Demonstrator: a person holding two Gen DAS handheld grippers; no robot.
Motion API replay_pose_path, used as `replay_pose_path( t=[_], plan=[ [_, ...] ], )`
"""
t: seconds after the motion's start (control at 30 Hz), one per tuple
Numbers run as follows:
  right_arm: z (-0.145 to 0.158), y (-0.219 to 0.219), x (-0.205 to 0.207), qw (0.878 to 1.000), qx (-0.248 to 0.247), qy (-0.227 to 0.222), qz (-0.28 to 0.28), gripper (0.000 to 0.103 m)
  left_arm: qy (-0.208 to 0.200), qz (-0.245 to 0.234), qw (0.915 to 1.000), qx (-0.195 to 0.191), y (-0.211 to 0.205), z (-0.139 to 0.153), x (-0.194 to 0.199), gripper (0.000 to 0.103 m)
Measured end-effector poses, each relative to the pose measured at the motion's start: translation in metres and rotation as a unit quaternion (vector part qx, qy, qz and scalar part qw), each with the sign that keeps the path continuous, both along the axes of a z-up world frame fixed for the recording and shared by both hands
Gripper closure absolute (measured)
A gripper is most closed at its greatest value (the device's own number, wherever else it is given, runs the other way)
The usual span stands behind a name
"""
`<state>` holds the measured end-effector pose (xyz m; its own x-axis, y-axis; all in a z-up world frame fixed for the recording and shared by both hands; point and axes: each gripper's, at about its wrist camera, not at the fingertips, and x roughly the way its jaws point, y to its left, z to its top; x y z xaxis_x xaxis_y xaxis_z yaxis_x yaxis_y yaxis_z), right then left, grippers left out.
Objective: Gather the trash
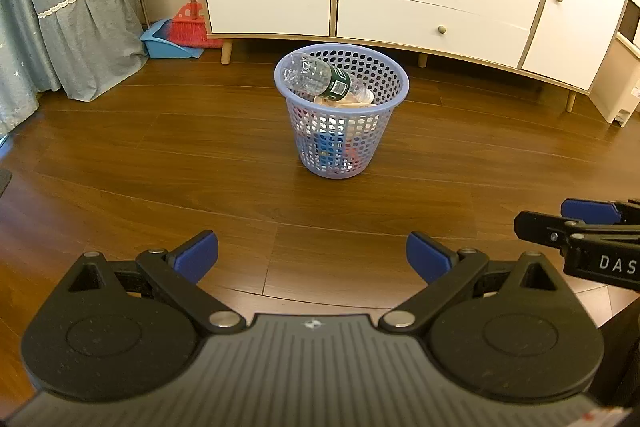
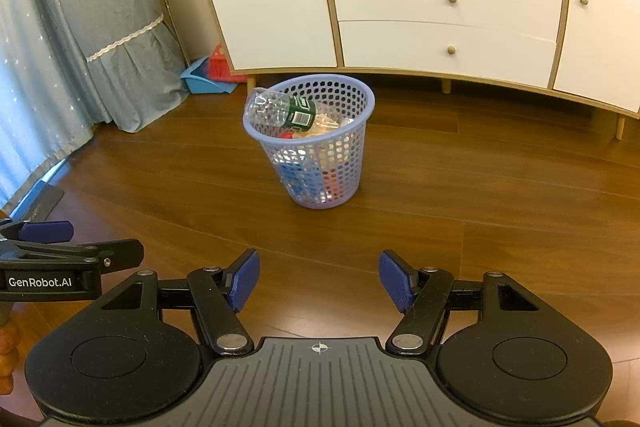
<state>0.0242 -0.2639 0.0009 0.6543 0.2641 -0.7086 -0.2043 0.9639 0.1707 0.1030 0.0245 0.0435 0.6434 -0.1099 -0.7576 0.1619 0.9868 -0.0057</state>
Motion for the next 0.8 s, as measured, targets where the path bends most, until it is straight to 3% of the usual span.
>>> replay_pose_path(
  t=[0.8],
  plan=[
    [-0.0008, -0.0045, 0.0019, 1.000, -0.002, 0.003, -0.002, 0.040, -0.003, -0.004, 0.9999, 0.010, -0.0012, -0.0040, 0.0008, 0.004]
  ],
)
